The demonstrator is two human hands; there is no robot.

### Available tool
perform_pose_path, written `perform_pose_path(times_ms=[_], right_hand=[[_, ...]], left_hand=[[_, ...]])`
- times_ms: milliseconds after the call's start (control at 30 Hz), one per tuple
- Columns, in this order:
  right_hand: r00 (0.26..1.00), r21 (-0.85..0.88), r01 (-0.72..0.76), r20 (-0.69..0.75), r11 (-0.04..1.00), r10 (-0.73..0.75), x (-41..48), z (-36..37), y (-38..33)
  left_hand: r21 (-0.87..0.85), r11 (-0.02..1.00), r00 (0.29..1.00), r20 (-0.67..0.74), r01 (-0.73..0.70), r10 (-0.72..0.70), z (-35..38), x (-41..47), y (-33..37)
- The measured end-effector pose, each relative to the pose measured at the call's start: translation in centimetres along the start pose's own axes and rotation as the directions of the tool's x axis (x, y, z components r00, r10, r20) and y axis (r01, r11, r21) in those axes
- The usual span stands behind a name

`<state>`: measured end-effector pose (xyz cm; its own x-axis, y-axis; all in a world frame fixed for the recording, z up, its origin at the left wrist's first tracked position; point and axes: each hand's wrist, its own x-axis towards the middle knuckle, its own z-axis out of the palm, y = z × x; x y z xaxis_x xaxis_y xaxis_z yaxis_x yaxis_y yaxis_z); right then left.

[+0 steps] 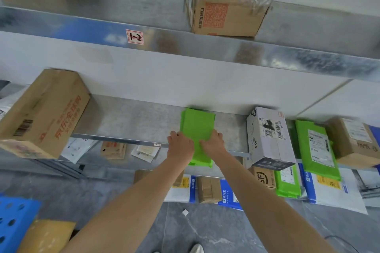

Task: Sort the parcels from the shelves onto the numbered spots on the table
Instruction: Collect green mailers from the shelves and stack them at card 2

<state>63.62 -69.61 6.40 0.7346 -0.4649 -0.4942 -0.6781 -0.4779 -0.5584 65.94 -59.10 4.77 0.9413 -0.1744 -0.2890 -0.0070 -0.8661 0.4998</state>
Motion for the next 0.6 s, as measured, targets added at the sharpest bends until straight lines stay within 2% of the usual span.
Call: perform_pose_path(times_ms=[100,200,367,600], right_hand=[[1.000,0.103,0.029,0.000,0.994,-0.029,-0.6,-0.5,0.8],[0.998,0.188,0.059,-0.024,0.980,-0.056,-1.9,-0.8,1.5],[0.989,0.321,0.125,-0.111,0.939,-0.094,-5.2,-1.1,1.1],[0.957,0.411,0.254,-0.238,0.876,-0.167,-11.1,-0.4,-1.6]], left_hand=[[-0.193,0.979,0.998,0.004,0.065,-0.066,-0.1,-0.5,-0.3],[-0.365,0.931,0.998,-0.043,0.025,-0.043,-0.6,-1.7,-0.8],[-0.482,0.872,0.993,-0.115,-0.085,0.033,-2.7,-4.2,-1.5],[-0.669,0.727,0.982,-0.187,-0.151,0.032,-7.3,-8.9,-3.5]])
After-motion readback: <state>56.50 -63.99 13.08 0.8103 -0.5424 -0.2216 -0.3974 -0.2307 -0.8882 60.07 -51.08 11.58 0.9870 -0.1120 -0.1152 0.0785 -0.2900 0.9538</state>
